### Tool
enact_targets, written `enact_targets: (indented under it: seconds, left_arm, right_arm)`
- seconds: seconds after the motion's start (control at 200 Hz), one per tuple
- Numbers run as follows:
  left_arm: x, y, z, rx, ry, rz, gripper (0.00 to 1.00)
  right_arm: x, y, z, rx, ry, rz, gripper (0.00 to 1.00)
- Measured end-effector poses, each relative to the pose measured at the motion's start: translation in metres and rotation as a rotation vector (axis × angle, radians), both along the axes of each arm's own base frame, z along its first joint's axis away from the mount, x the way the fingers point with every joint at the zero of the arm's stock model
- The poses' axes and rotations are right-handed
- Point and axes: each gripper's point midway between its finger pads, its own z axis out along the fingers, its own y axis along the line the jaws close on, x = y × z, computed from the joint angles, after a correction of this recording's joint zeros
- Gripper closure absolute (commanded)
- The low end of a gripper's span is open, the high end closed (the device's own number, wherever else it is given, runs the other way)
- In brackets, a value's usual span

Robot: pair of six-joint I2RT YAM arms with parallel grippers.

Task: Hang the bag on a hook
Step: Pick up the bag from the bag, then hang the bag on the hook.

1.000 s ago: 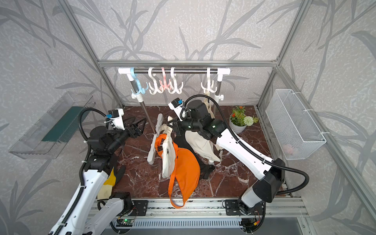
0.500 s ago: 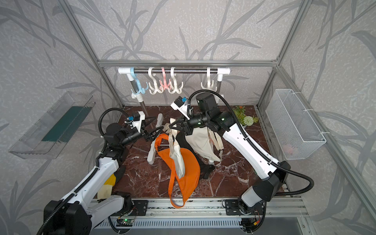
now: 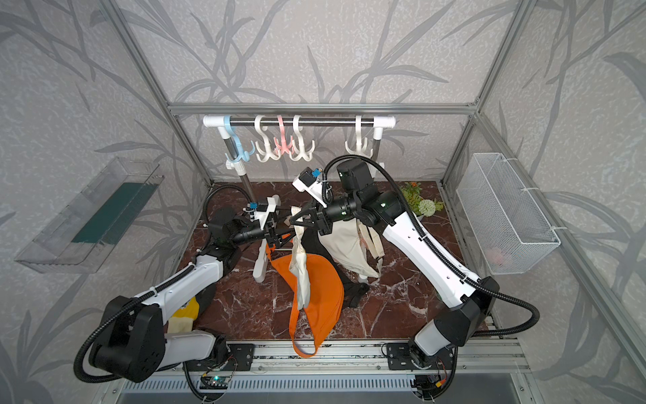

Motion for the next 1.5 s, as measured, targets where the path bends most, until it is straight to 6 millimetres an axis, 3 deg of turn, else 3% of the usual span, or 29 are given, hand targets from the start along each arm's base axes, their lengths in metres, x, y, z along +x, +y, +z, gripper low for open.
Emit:
enact_targets:
  seconds: [0.185,0.25,0.42,0.545,0.895,1.17,1.285,1.5]
  left_arm:
    - [0.015,-0.013,0.0,-0.008,-0.004,0.012,0.6]
    - [0.018,-0.016,-0.001,-0.009,-0.003,0.016,1.0]
    - [0.031,-0.013,0.003,-0.015,-0.023,0.096,1.0]
    - [0.039,-0.003,0.013,-0.005,-0.071,0.195,1.0]
    - [0.029,0.039,0.072,0.027,-0.196,0.458,1.0]
    - [0.02,0.048,0.121,-0.034,-0.18,0.506,1.0]
    - [0.014,0.051,0.132,-0.05,-0.182,0.516,1.0]
    - [0.003,0.046,0.138,-0.071,-0.175,0.495,1.0]
  right_arm:
    - [-0.003,0.0,-0.004,0.002,0.017,0.02,1.0]
    - [-0.003,0.001,-0.01,-0.006,0.033,0.019,1.0]
    - [0.003,-0.002,-0.027,-0.03,0.081,-0.01,1.0]
    - [0.017,-0.015,-0.033,-0.045,0.106,-0.097,1.0]
    - [0.059,-0.067,-0.037,-0.113,0.061,-0.494,1.0]
    - [0.073,-0.072,-0.035,-0.164,-0.041,-0.683,1.0]
    - [0.081,-0.076,-0.026,-0.161,-0.081,-0.749,1.0]
    - [0.096,-0.089,0.013,-0.098,-0.168,-0.864,1.0]
